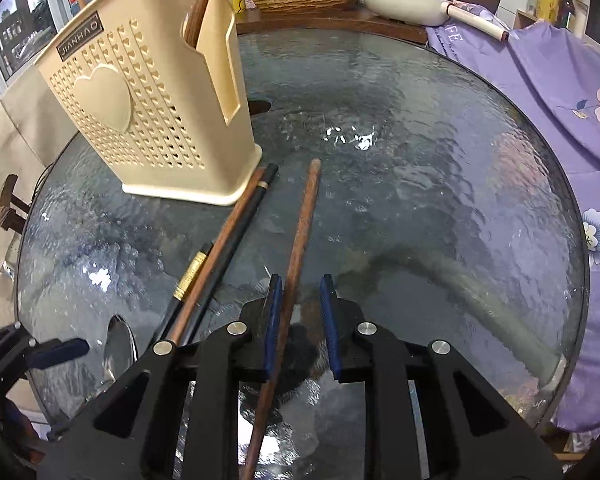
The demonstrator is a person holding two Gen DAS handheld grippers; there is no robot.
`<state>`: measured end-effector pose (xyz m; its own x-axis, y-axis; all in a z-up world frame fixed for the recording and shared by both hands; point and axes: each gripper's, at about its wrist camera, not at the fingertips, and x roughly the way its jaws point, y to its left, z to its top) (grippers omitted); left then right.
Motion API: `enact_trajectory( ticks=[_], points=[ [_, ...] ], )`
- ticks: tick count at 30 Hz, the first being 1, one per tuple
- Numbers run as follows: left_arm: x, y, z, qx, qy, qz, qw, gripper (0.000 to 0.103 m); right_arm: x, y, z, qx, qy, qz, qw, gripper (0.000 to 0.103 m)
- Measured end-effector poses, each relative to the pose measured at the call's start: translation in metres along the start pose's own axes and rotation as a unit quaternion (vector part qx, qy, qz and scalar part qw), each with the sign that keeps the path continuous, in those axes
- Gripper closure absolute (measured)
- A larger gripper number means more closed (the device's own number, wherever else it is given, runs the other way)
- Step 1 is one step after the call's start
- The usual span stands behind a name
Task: Organize utensils
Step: 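Move the left tool onto the steel spoon while the right tool reaches a chopstick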
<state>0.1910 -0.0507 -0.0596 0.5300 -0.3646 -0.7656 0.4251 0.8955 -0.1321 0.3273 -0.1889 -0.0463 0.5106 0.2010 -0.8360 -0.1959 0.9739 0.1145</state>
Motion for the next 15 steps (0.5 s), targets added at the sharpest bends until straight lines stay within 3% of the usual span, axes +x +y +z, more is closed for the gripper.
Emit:
enact_trajectory(
  ticks=[7, 11, 15],
  points=[
    [0.007, 0.006, 0.013, -0.011, 0.004, -0.017, 0.9998, 0.053, 0.0, 0.007, -0.005, -0.015, -0.007, -0.011, 1.0, 0.083],
    [0.012, 0.004, 0.019, -0.011, 0.006, -0.019, 0.9997, 0.062, 0.0, 0.009, -0.005, -0.01, -0.006, -0.008, 1.0, 0.083],
    [0.016, 0.001, 0.023, 0.0, 0.008, -0.012, 0.9999, 0.063, 0.002, 0.008, 0.002, -0.004, -0.004, -0.011, 1.0, 0.083]
  ],
)
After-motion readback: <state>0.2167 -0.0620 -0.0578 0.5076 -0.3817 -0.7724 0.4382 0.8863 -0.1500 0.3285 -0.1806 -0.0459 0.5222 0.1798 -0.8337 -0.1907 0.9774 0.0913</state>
